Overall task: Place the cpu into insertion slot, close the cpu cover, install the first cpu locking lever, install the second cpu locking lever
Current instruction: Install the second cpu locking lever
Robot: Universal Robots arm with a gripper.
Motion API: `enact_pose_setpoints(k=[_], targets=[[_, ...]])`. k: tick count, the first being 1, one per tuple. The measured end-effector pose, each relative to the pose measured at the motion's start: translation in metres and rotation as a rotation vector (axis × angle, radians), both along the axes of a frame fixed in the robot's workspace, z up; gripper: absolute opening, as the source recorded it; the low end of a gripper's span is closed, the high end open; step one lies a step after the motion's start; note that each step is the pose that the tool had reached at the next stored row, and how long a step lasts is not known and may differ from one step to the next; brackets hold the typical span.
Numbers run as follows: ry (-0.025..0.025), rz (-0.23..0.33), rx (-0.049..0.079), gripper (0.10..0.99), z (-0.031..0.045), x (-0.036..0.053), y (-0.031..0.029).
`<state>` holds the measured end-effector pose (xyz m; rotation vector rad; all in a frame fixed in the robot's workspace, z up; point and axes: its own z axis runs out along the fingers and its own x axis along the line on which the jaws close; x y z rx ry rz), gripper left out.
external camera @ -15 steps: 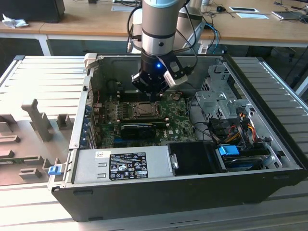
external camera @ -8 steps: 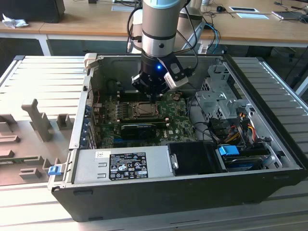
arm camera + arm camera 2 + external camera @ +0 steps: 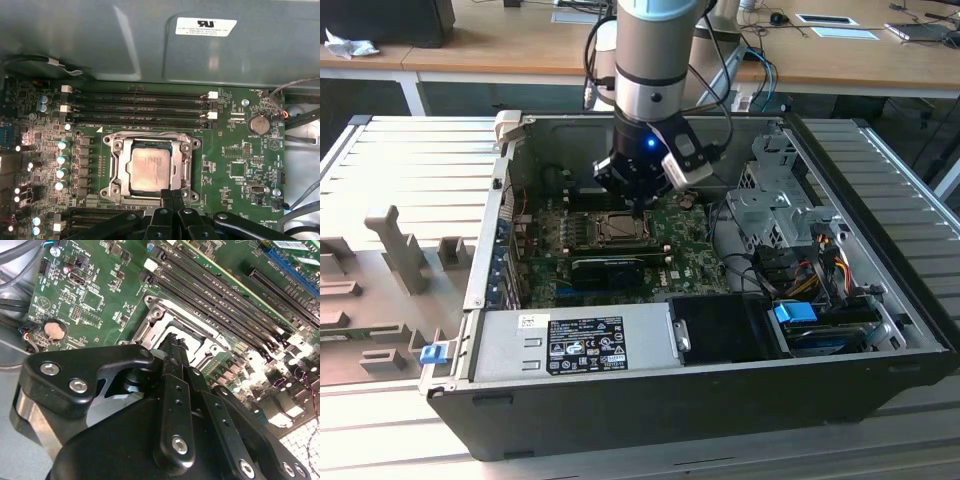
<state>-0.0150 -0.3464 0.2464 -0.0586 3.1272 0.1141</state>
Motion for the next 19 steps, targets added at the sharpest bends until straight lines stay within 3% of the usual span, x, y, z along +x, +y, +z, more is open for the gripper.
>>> enact_pose_setpoints(k=[8, 11, 13, 16, 18, 19], targets=[[0.0009, 0.000, 0.000, 0.106, 0.0001, -0.0001, -0.0119], [0.0067, 0.000, 0.002, 0.106, -0.0003, -0.0001, -0.0187], [0.0069, 0.000, 0.006, 0.106, -0.0010, -0.0005, -0.0230], [0.0085, 0.000, 0.013, 0.106, -0.0019, -0.0010, -0.0278], [0.0166, 0.000, 0.032, 0.106, -0.0025, -0.0011, -0.0313], [0.0168, 0.000, 0.038, 0.106, -0.0028, -0.0018, -0.0327]])
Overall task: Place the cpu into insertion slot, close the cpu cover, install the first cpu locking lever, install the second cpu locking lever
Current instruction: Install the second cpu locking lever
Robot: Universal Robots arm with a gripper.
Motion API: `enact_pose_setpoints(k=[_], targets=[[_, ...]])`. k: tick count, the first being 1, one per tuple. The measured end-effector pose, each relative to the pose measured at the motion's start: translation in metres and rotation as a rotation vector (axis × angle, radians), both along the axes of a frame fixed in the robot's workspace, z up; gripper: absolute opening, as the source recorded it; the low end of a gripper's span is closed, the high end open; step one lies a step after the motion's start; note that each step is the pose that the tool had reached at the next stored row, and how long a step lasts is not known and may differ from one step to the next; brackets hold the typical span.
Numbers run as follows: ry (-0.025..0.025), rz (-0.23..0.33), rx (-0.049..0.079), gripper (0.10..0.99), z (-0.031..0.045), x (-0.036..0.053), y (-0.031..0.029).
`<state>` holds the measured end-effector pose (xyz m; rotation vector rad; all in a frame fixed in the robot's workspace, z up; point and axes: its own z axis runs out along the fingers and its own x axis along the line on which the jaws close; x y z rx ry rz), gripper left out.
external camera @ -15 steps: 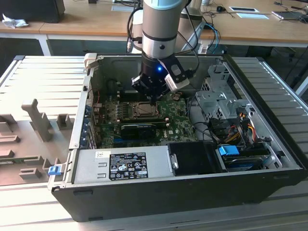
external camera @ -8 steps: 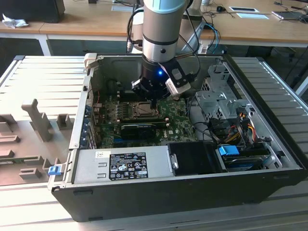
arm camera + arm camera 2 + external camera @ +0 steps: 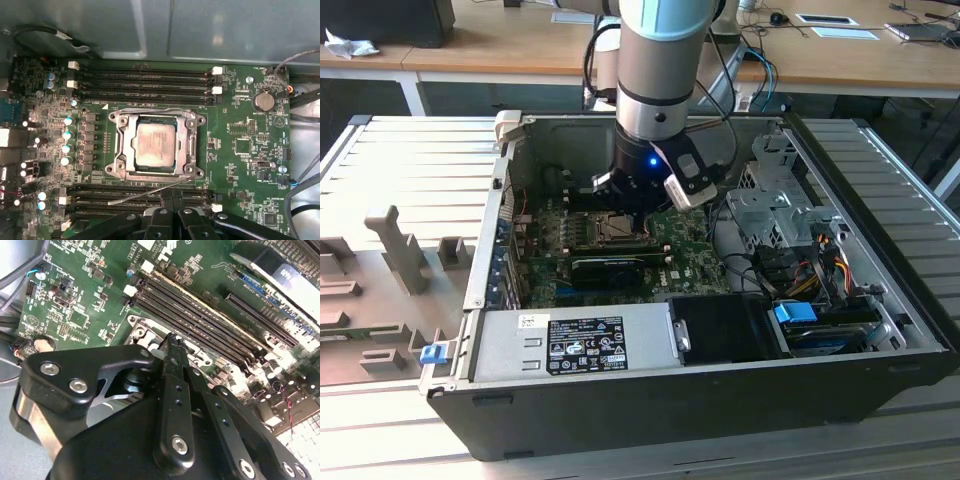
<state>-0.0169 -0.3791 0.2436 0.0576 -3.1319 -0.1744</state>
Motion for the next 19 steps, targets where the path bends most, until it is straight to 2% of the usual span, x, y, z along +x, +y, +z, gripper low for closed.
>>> enact_pose_setpoints(k=[3, 4, 12, 19], targets=[[0.0000, 0.001, 0.024, 0.106, -0.0010, -0.0070, -0.0021], [0.0000, 0.002, 0.028, 0.106, -0.0012, -0.0094, -0.0026], [-0.0002, 0.002, 0.042, 0.106, -0.0030, -0.0228, -0.0057], [0.0001, 0.006, 0.054, 0.106, -0.0125, -0.0296, -0.0058]])
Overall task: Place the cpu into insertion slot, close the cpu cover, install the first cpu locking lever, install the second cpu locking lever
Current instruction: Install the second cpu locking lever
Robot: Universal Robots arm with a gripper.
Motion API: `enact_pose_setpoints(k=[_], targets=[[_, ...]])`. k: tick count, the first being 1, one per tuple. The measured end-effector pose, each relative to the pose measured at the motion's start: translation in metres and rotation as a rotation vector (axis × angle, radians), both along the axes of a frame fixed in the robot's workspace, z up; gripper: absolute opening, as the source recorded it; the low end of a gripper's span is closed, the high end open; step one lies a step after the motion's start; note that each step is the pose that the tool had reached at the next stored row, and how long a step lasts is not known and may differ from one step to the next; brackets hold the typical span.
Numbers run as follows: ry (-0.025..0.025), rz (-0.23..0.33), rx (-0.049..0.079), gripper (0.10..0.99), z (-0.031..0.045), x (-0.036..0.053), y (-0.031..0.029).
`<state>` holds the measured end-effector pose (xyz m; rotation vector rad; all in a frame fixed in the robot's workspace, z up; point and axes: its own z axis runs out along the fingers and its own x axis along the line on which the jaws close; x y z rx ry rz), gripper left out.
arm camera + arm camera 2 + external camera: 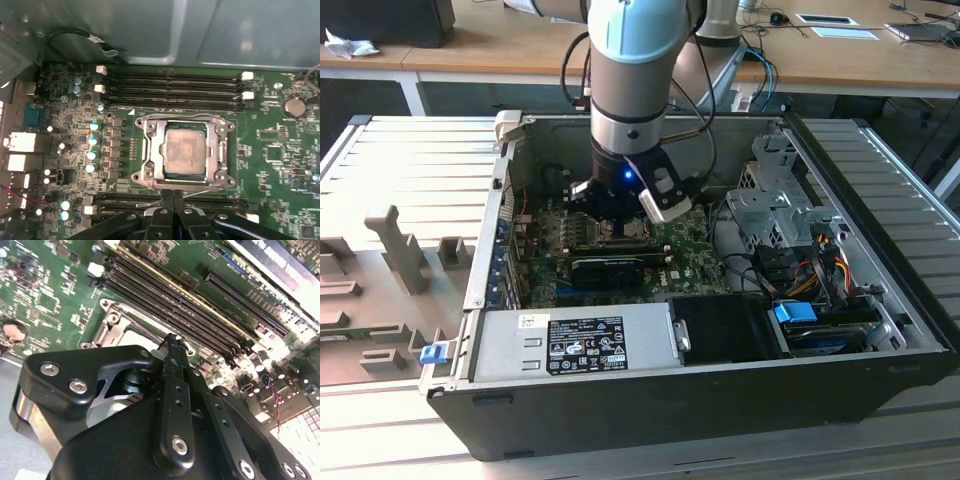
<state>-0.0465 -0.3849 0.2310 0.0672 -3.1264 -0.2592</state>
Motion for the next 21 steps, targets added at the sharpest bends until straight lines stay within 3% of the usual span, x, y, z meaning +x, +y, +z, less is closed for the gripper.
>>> enact_pose_setpoints(k=[3, 8, 17, 21], targets=[[0.0001, 0.023, 0.010, 0.106, -0.0082, -0.0050, 0.0000], [0.0000, 0.024, 0.011, 0.106, -0.0177, -0.0050, 0.0000], [-0.0002, 0.024, 0.027, 0.106, -0.0183, -0.0117, -0.0033], [-0.0002, 0.024, 0.028, 0.106, -0.0184, -0.0127, -0.0041]])
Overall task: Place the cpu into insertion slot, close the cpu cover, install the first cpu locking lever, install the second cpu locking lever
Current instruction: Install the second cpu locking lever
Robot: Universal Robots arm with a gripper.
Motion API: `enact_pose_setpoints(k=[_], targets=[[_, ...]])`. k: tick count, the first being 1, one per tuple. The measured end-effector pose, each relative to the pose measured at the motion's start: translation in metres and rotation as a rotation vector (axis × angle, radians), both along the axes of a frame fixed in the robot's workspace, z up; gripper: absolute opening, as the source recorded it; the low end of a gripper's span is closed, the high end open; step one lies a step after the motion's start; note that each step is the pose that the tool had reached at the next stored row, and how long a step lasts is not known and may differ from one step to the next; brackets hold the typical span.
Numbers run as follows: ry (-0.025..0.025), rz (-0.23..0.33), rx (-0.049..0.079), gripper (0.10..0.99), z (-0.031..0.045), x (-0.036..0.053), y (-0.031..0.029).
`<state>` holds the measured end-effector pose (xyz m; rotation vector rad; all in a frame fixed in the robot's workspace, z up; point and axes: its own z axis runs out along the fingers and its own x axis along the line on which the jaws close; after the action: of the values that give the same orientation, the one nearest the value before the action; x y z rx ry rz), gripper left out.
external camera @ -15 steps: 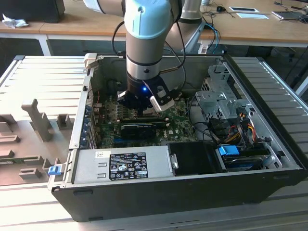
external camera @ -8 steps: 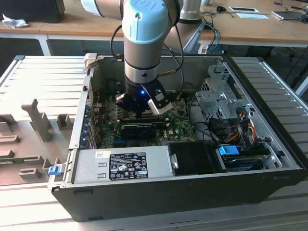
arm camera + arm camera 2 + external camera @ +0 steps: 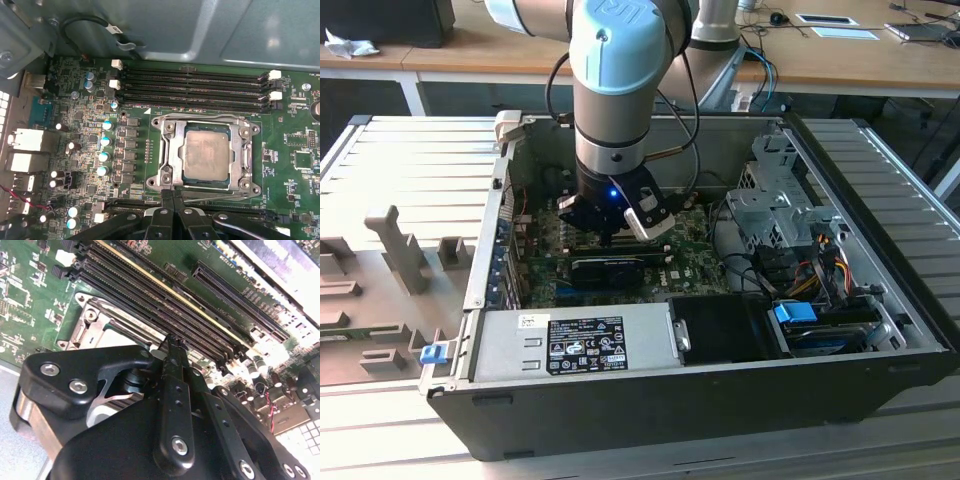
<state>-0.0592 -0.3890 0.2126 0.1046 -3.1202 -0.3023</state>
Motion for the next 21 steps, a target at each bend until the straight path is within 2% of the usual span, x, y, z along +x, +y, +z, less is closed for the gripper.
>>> enact_pose_setpoints(k=[10, 15, 21], targets=[[-0.0004, 0.001, 0.001, 0.106, -0.0001, -0.0031, -0.0010], [-0.0018, 0.013, 0.015, 0.106, -0.0003, -0.0089, -0.0020], [-0.0017, 0.013, 0.015, 0.106, -0.0004, -0.0097, -0.0020]])
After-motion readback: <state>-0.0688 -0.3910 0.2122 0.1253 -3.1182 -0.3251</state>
